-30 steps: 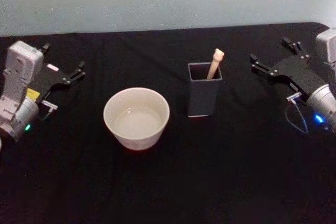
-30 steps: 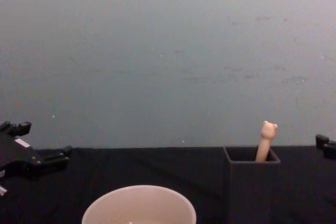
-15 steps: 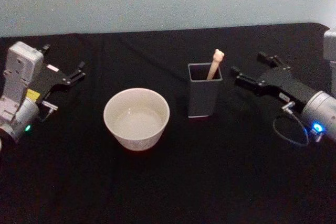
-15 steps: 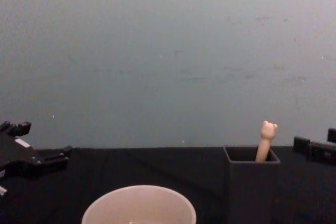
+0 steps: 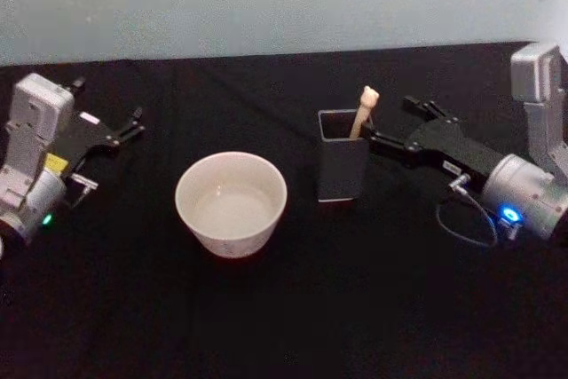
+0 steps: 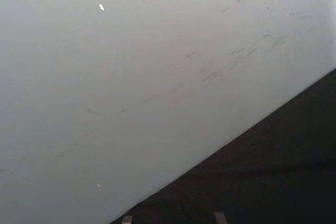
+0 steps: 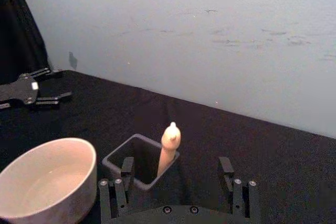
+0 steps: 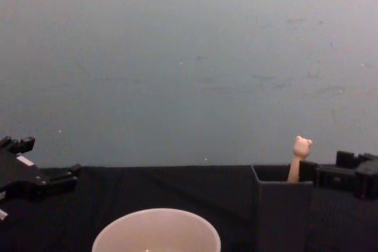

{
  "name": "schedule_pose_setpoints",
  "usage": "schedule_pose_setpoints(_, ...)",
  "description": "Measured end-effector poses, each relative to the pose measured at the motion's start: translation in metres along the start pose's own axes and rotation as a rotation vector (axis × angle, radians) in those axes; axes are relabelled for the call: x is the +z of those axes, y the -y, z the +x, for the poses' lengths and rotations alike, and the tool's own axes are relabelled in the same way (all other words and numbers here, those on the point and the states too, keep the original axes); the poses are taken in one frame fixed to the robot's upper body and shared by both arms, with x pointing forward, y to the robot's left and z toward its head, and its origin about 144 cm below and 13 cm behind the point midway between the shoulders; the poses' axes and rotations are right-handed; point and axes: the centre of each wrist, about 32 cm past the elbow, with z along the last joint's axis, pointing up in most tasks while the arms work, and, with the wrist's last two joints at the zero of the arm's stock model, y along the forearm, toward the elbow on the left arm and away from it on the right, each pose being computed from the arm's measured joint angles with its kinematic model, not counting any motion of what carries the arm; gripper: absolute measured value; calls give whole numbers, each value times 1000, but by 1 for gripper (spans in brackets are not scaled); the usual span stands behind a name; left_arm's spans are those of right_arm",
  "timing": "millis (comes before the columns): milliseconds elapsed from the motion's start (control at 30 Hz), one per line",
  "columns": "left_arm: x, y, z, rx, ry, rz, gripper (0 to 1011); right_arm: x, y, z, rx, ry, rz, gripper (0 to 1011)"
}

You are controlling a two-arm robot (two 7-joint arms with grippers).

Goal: Pick up the stirring spoon with one hand, stir inside the cup, then place it back in its original position.

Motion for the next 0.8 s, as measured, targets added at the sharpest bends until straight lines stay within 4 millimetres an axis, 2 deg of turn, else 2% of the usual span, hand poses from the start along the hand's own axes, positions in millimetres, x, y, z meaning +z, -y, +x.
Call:
schedule_pose_setpoints(300,0,0,0,0,0,0,1001,5,-22,4,-12,17,-7,1004)
schedule_pose_setpoints(800,0,0,0,0,0,0,1001,8,-39,8,10,20,-19,1004)
